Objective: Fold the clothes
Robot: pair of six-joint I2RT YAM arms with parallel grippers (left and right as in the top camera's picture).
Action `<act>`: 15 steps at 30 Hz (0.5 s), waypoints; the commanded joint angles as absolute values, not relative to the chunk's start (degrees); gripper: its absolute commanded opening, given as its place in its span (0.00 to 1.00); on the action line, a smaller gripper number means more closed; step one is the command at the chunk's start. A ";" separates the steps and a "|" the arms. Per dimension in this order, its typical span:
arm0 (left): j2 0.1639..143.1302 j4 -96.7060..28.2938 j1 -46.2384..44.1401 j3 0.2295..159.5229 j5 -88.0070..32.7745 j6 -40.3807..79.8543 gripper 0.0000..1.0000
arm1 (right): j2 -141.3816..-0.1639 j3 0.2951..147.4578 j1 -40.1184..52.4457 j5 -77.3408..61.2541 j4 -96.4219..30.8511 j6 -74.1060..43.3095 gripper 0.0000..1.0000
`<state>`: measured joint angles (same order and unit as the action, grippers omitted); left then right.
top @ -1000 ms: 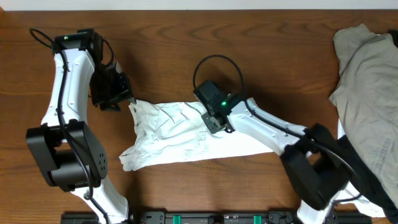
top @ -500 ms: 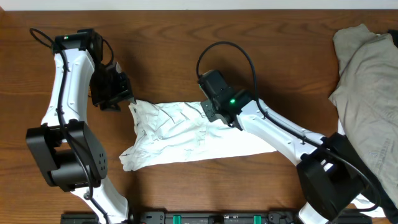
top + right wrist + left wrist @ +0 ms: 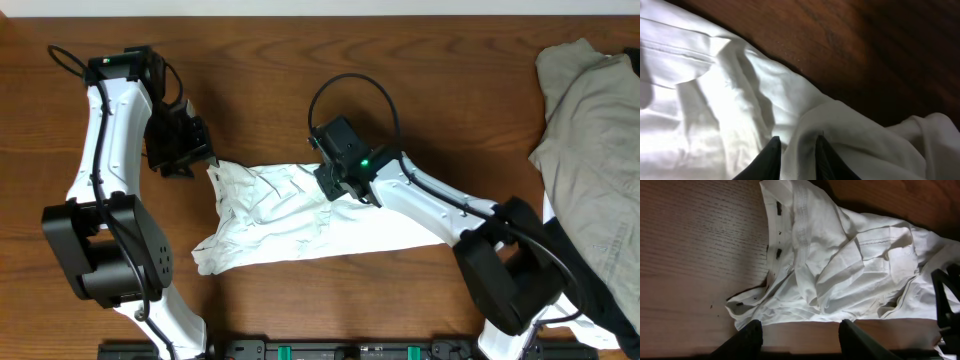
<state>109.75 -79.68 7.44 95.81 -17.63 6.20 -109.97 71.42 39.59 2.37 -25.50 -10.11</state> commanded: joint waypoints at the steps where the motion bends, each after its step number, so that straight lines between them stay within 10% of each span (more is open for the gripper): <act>1: 109.84 -80.01 7.51 95.79 -17.50 6.33 0.52 | -111.13 72.14 38.57 3.20 -24.56 -10.74 0.25; 15: 109.84 -79.96 7.53 95.79 -17.50 6.33 0.52 | -94.32 75.22 36.05 10.35 -39.48 -10.61 0.43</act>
